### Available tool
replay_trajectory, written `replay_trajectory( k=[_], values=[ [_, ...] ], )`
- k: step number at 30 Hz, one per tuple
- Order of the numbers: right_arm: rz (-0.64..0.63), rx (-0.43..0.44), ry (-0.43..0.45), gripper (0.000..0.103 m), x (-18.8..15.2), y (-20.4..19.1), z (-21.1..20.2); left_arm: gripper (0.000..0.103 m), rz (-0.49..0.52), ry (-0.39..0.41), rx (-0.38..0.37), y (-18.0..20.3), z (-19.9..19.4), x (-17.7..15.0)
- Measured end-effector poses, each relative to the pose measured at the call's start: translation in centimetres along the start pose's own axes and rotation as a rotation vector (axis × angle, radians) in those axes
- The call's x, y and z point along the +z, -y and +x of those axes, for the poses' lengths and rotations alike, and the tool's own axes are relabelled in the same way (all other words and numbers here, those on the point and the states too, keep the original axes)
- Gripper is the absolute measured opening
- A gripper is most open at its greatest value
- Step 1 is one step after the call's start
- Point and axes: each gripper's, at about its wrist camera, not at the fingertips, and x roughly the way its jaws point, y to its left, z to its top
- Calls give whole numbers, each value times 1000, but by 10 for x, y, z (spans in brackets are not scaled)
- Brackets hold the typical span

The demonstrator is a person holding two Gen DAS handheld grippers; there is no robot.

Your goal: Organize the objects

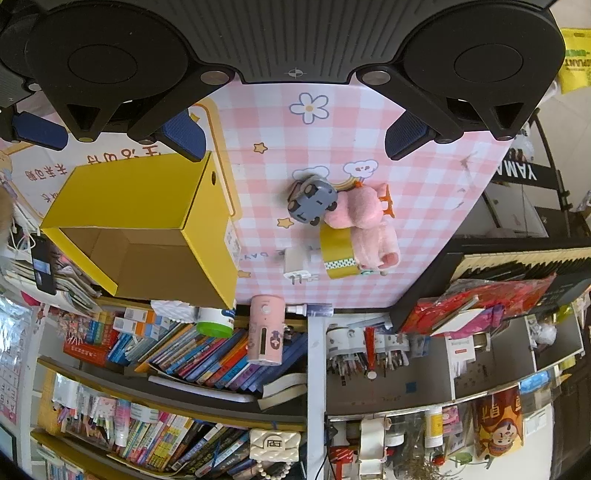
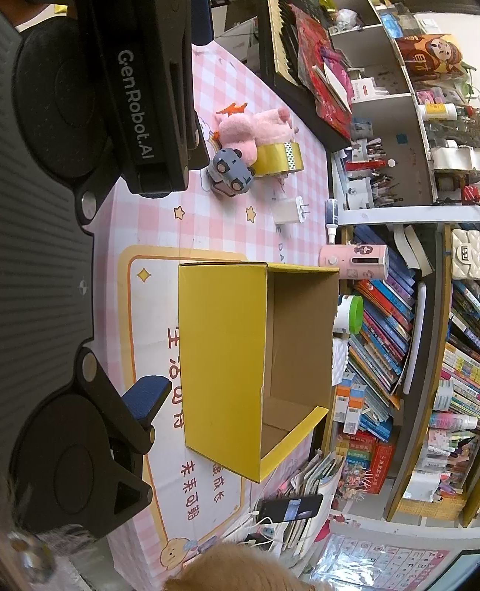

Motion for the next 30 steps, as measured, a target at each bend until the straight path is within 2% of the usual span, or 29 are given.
replay_trajectory(
  k=[30],
  values=[
    [5, -11, 19, 103, -2, 11, -12, 103, 19, 22, -4, 9, -10, 1]
  ],
)
